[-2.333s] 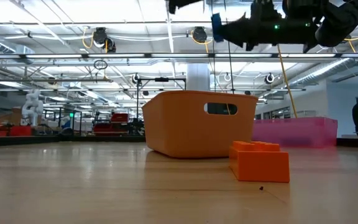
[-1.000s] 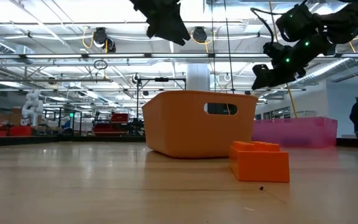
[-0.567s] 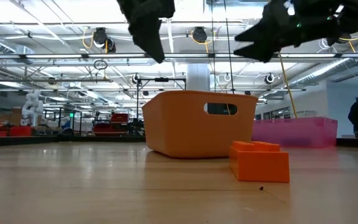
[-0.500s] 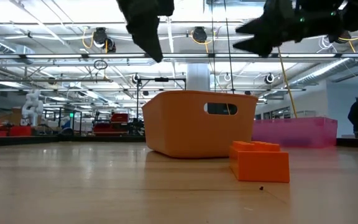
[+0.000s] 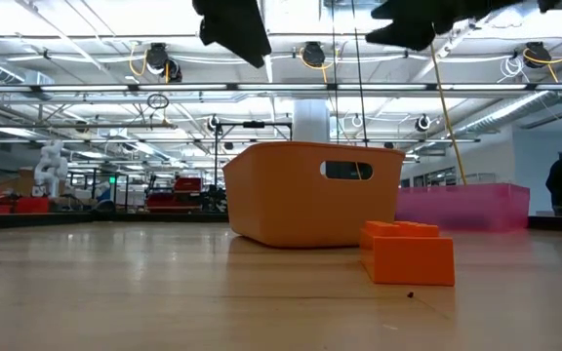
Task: Sort & place blocks by color
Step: Put the orange game piece into the yellow bin
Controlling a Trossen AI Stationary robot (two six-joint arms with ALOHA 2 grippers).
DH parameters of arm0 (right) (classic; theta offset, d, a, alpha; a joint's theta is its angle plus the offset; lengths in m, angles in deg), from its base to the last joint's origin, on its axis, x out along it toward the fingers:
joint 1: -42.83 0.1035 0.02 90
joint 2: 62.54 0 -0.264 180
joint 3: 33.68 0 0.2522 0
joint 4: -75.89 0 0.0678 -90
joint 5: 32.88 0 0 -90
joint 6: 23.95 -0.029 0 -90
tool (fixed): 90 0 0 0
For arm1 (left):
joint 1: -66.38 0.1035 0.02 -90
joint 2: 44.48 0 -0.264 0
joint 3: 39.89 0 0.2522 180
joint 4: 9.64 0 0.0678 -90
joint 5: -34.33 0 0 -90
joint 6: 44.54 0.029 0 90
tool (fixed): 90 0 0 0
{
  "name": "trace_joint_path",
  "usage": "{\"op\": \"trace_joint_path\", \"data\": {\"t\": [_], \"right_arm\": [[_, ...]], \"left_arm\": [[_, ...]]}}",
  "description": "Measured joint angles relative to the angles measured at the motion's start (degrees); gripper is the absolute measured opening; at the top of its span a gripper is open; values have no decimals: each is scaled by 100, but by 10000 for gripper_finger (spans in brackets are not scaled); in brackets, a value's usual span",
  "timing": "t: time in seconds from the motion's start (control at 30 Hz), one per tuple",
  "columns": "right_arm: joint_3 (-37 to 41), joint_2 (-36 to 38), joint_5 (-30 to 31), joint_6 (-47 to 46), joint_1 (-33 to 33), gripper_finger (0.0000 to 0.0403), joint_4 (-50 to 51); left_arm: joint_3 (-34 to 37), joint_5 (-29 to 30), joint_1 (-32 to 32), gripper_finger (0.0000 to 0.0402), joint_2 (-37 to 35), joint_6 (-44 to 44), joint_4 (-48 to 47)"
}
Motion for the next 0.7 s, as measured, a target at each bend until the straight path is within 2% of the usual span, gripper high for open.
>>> {"op": "trace_joint_path", "data": {"t": [0.23, 0.43, 0.7], "right_arm": [[-725, -787, 160, -13, 930, 338, 494], [-1591, -1965, 150, 143, 1491, 338, 1311], [-2771, -3295, 98, 615, 2182, 338, 2689]], "left_arm": [[0, 784, -476, 170, 0, -542, -167], [0, 2333, -950, 170, -103, -619, -60], [-2, 2708, -1568, 170, -228, -811, 670]]}}
